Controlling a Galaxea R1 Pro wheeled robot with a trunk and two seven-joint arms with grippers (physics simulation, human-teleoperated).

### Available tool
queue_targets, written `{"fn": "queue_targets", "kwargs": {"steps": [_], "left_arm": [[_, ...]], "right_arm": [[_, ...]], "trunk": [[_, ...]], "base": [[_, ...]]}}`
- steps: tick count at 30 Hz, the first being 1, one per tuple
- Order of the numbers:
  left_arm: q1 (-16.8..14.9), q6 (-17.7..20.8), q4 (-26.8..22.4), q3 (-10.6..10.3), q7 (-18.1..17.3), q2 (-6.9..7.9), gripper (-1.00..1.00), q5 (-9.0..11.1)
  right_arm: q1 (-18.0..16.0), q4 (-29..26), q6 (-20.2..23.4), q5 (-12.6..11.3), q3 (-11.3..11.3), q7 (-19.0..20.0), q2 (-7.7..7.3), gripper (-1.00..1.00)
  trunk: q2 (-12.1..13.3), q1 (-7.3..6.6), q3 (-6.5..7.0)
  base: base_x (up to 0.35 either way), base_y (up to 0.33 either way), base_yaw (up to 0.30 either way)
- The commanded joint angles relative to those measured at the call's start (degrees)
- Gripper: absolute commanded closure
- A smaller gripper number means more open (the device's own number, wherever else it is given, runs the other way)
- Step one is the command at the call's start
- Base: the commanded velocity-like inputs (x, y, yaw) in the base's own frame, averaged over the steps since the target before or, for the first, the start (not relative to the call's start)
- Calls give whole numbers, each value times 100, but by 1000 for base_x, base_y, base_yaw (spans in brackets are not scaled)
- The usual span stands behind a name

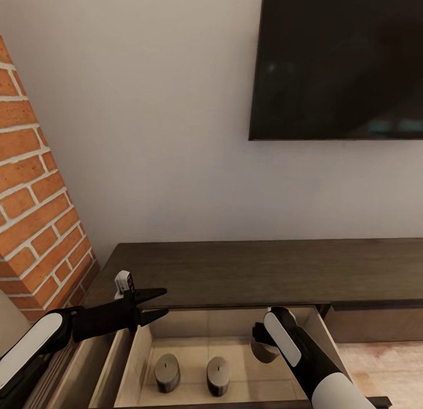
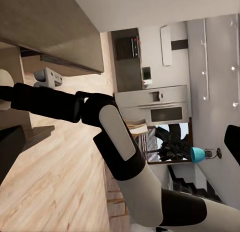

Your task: Place each of the two pumpkins and all three candles from the living room inside a cabinet in the living room (use any cabinet), then make sure every cabinet is closed, and position the cauldron so it is next to a table in the living room.

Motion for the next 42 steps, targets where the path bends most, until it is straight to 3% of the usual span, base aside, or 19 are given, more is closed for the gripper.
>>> {"fn": "queue_targets", "kwargs": {"steps": [1,4,15,19,23,27,32,42], "left_arm": [[-5,1,0,-9,-58,5,-100,-45],[-5,0,-10,-7,-57,5,-100,-45],[-5,2,-31,-13,-59,5,-100,-45],[53,2,-245,-14,-76,5,-100,-27],[215,6,-492,-25,-537,24,-100,9],[276,10,-542,-45,-1108,213,-100,16],[290,11,-549,-49,-1240,288,-100,17],[291,11,-550,-49,-1252,295,-100,17]], "right_arm": [[-4,-5,0,-60,12,-49,-2,100],[-4,-5,0,-60,12,-49,-2,100],[-4,3,-6,-60,12,-49,-2,100],[-4,3,-53,-60,12,-49,-2,100],[-4,4,-73,-60,12,-49,-2,100],[-4,-4,-82,-60,12,-49,-3,100],[-4,-5,-79,-58,19,-49,-2,100],[-4,-5,-85,-55,18,-41,-2,100]], "trunk": [[-3,-1,-5],[-3,-1,-5],[-444,241,-203],[-604,329,-275],[-765,416,-346],[-925,504,-418],[-1126,614,-508],[-1527,834,-688]], "base": [[5,0,0],[2,0,0],[0,0,0],[0,0,0],[0,0,0],[0,0,0],[0,0,0],[0,0,0]]}}
